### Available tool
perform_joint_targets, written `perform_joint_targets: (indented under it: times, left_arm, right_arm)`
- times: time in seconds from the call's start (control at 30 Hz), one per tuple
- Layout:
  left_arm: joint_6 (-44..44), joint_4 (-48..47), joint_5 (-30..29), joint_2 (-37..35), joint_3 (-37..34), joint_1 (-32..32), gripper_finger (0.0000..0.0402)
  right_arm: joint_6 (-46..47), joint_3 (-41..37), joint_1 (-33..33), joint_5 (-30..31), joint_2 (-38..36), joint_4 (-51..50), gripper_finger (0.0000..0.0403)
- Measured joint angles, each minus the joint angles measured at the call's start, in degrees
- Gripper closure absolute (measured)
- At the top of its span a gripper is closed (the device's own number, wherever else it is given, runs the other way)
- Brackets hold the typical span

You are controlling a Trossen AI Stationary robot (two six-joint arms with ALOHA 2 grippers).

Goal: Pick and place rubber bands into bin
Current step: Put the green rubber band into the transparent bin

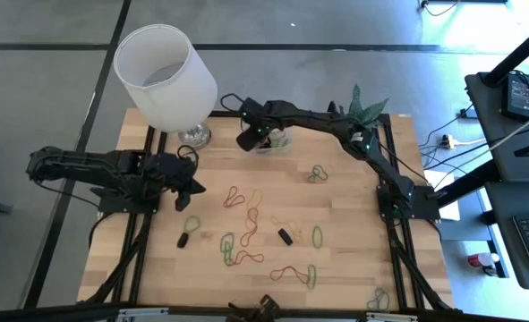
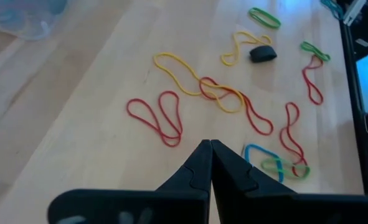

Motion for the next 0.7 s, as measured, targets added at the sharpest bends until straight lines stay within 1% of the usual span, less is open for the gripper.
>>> perform_joint_targets:
  times: [0.03, 0.1, 0.13, 0.23, 0.4, 0.53, 0.7]
  left_arm:
    - [0.0, -0.02, -0.01, 0.0, 0.0, -0.31, 0.04]
    - [0.02, -0.06, -0.12, 0.01, 0.0, -0.86, 0.04]
    - [0.09, -0.14, -0.12, 0.0, 0.0, -1.08, 0.04]
    - [0.78, -0.16, -0.14, 0.0, 0.0, -1.25, 0.0398]
    - [0.83, -0.16, -0.27, 0.02, 0.0, -1.36, 0.04]
    - [0.83, -0.5, -0.38, 0.02, 0.0, -1.36, 0.0399]
    - [0.83, -0.45, -0.48, 0.02, 0.0, -1.36, 0.04]
  right_arm:
    - [0.06, 0.04, 0.01, 0.58, 0.0, 0.37, 0.031]
    - [3.49, 0.07, 0.1, 6.29, -0.11, -0.73, 0.032]
    - [4.22, 0.03, 0.1, 7.76, -0.1, -0.94, 0.0325]
    - [0.77, 0.02, 0.08, 4.99, -0.02, -0.36, 0.0336]
    - [1.24, 0.02, -0.05, 4.76, -0.73, -1.58, 0.0348]
    - [1.62, 0.0, -0.05, 4.78, -4.26, -4.41, 0.0362]
    - [0.63, -0.02, 1.28, 4.92, -10.61, -9.37, 0.0396]
